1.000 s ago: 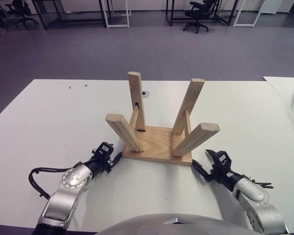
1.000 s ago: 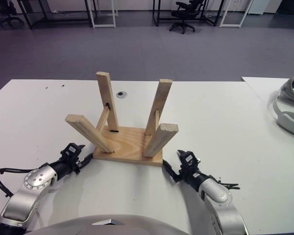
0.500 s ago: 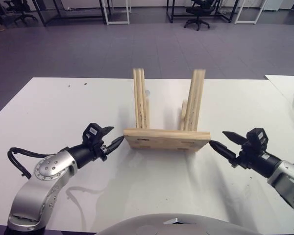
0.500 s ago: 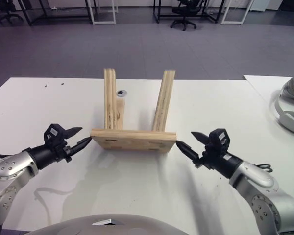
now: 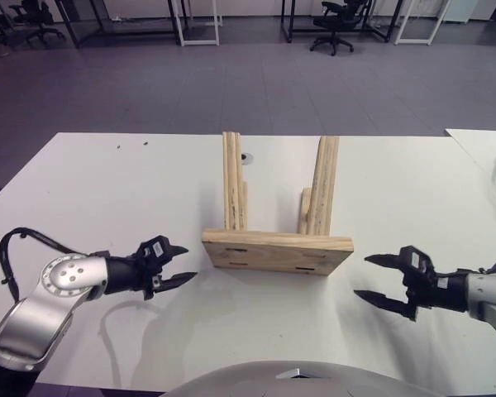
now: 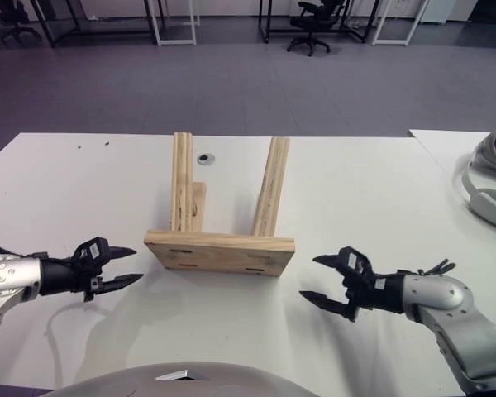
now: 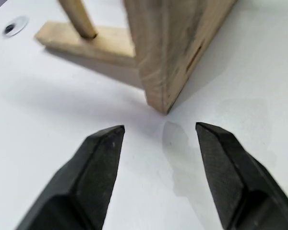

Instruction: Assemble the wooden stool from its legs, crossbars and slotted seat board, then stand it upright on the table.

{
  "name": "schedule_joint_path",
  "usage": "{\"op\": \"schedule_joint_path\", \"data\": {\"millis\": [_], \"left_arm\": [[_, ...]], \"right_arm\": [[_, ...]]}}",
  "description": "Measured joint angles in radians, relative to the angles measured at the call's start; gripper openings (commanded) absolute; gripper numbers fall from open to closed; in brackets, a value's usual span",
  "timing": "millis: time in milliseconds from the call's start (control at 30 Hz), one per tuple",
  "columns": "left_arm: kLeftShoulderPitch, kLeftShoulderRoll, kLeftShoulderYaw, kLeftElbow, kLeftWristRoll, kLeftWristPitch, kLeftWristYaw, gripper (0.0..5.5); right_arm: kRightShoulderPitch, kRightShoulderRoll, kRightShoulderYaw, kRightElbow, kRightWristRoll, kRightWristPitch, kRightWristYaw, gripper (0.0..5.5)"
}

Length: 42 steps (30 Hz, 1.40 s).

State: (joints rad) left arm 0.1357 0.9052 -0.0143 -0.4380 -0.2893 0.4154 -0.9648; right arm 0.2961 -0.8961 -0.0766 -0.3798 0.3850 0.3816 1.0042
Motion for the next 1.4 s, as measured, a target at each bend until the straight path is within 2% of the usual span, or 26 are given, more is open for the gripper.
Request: {"op": "schedule_joint_path", "data": {"millis": [100, 200, 433, 600, 767, 833, 933, 1133, 1233, 1400], "left_arm": [[-0.159, -0.053, -0.111, 0.095, 0.046, -0.057, -0.040, 2.74], [-0.195, -0.073, -0.163, 0.131, 0.050, -0.082, -0.089, 2.74], [-0.233, -0.090, -0.173, 0.163, 0.031, -0.101, -0.137, 1.60], [-0.240, -0.099, -0.181, 0.164, 0.030, -0.110, -0.157, 1.58], [-0.240, -0.105, -0.179, 0.161, 0.023, -0.111, -0.178, 1.56], [-0.252, -0.105, -0.138, 0.159, -0.045, -0.081, -0.218, 1.56], [-0.319, -0.066, -0.071, 0.154, -0.207, 0.077, -0.272, 1.56], [-0.554, 0.026, -0.006, 0.244, -0.642, 0.473, -0.273, 1.56], [-0.624, 0.058, -0.003, 0.311, -0.903, 0.616, -0.184, 1.54], [-0.655, 0.057, -0.003, 0.398, -1.335, 0.696, 0.044, 1.32]], "right_arm": [[-0.157, 0.049, 0.087, 0.050, -0.039, -0.037, -0.002, 4.16], [-0.191, 0.061, 0.137, 0.062, -0.074, -0.053, 0.001, 4.16], [-0.223, 0.072, 0.143, 0.043, -0.035, -0.039, 0.040, 2.76], [-0.242, 0.054, 0.141, 0.044, -0.035, -0.028, 0.054, 1.83], [-0.255, 0.040, 0.128, 0.075, -0.022, -0.031, 0.130, 1.69], [-0.267, 0.035, 0.087, 0.073, 0.061, 0.035, 0.172, 1.68], [-0.363, -0.021, 0.025, 0.057, 0.226, 0.196, 0.213, 1.68], [-0.707, -0.174, -0.028, 0.213, 0.693, 0.583, 0.210, 1.60], [-0.812, -0.230, -0.026, 0.315, 0.933, 0.727, 0.153, 1.42], [-0.843, -0.285, 0.031, 0.434, 1.256, 0.848, 0.020, 1.33]]}}
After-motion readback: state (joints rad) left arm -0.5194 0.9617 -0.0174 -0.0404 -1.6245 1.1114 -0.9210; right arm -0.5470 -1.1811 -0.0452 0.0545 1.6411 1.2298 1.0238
